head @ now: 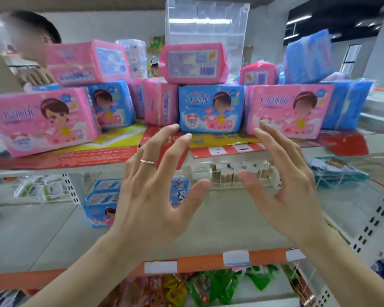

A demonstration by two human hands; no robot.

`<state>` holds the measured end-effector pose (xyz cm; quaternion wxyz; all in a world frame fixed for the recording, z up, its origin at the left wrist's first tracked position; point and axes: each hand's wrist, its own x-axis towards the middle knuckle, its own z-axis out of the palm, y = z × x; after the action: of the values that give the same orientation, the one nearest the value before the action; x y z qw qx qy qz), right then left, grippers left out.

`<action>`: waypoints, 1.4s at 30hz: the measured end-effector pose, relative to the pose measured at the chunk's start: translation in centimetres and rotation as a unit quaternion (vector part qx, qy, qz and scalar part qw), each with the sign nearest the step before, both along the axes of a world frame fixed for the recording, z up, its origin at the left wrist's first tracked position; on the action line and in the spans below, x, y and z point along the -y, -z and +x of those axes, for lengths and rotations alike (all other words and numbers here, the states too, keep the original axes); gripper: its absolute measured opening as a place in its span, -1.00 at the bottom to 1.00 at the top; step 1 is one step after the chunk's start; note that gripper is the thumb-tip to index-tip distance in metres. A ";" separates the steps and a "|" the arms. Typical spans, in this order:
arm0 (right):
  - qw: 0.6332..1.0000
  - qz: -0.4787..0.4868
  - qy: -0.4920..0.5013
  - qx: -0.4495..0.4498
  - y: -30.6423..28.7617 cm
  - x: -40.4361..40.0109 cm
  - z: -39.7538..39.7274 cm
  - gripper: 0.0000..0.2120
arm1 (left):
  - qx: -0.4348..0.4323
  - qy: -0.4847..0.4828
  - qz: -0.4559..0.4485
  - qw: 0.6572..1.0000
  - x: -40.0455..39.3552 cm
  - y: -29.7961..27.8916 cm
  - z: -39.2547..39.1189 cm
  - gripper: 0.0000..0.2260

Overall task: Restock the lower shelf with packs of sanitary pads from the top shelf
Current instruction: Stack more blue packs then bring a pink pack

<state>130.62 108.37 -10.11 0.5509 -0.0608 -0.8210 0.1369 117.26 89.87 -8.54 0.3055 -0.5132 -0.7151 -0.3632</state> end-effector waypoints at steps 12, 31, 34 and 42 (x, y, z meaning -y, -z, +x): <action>0.961 -0.137 0.237 0.048 -4.5 -9.0 2.4 -0.21 | 0.187 0.104 -0.089 0.973 -10.9 -6.7 1.4 -0.36; 0.952 -0.275 0.131 0.031 -7.5 -11.4 1.8 -0.75 | 0.385 0.185 -0.016 0.904 -16.1 -9.1 2.7 -0.92; 0.954 -0.270 0.130 0.009 -7.6 -11.2 2.2 -0.65 | 0.382 0.183 0.002 0.906 -15.2 -9.6 2.9 -0.87; 0.954 -0.277 0.107 -0.028 -7.7 -9.1 3.2 -0.80 | 0.386 0.182 0.049 0.903 -13.4 -8.9 3.5 -0.46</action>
<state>133.83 117.44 -2.42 0.5467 -0.2952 -0.7235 0.3008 120.79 103.23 0.37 -0.0415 -0.4384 -0.6524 -0.6168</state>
